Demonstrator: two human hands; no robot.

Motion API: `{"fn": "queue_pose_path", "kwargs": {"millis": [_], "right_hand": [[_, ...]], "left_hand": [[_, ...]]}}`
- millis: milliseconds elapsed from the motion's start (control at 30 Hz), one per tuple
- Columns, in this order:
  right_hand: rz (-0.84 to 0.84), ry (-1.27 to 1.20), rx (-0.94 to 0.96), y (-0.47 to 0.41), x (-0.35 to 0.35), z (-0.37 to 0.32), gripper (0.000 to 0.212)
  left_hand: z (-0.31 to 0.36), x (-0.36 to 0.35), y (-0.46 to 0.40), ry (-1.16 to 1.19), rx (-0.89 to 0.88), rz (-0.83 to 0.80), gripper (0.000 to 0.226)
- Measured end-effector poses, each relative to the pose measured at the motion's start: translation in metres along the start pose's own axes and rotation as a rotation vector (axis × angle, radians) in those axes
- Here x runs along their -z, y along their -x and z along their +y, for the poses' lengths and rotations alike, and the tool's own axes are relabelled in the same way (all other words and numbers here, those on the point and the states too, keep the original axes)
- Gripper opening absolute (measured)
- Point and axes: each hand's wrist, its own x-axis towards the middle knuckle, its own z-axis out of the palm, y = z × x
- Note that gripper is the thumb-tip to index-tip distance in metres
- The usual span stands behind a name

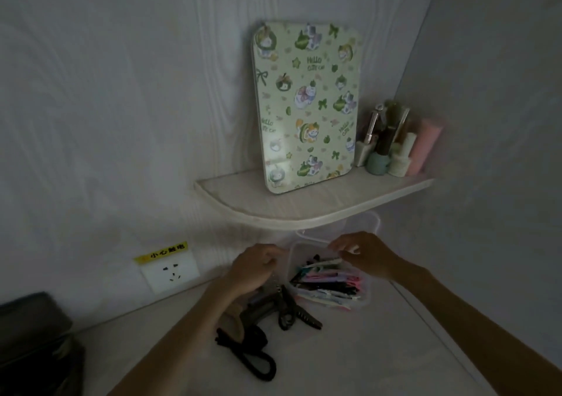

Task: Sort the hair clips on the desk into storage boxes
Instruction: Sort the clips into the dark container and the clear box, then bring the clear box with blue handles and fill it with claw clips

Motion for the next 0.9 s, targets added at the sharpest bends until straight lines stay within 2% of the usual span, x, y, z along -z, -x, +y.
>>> {"fn": "queue_pose_path", "kwargs": {"millis": [167, 300, 367, 433, 533, 600, 767, 900], "right_hand": [[-0.152, 0.136, -0.025, 0.027, -0.016, 0.001, 0.033], [-0.063, 0.072, 0.092, 0.042, -0.045, -0.014, 0.034], [-0.029, 0.038, 0.194, 0.043, -0.055, -0.031, 0.027], [-0.077, 0.013, 0.252, 0.041, -0.066, -0.059, 0.026], [-0.186, 0.008, 0.29, 0.032, -0.085, -0.108, 0.026], [-0.289, -0.02, 0.309, 0.027, -0.101, -0.138, 0.021], [-0.432, -0.002, 0.357, 0.03, -0.135, -0.224, 0.028], [-0.622, 0.09, 0.436, 0.033, -0.169, -0.312, 0.029]], "left_hand": [[0.005, -0.024, 0.035, -0.053, 0.065, -0.055, 0.038], [-0.007, -0.019, 0.087, -0.152, 0.098, 0.004, 0.051], [-0.023, -0.006, 0.115, -0.141, 0.109, 0.029, 0.045], [-0.039, 0.009, 0.144, -0.125, 0.147, 0.069, 0.041], [-0.059, 0.035, 0.186, -0.156, 0.273, 0.207, 0.037], [-0.071, 0.047, 0.21, -0.096, 0.298, 0.284, 0.035], [-0.091, 0.089, 0.284, 0.007, 0.436, 0.55, 0.027], [-0.116, 0.127, 0.362, 0.224, 0.575, 0.798, 0.021]]}}
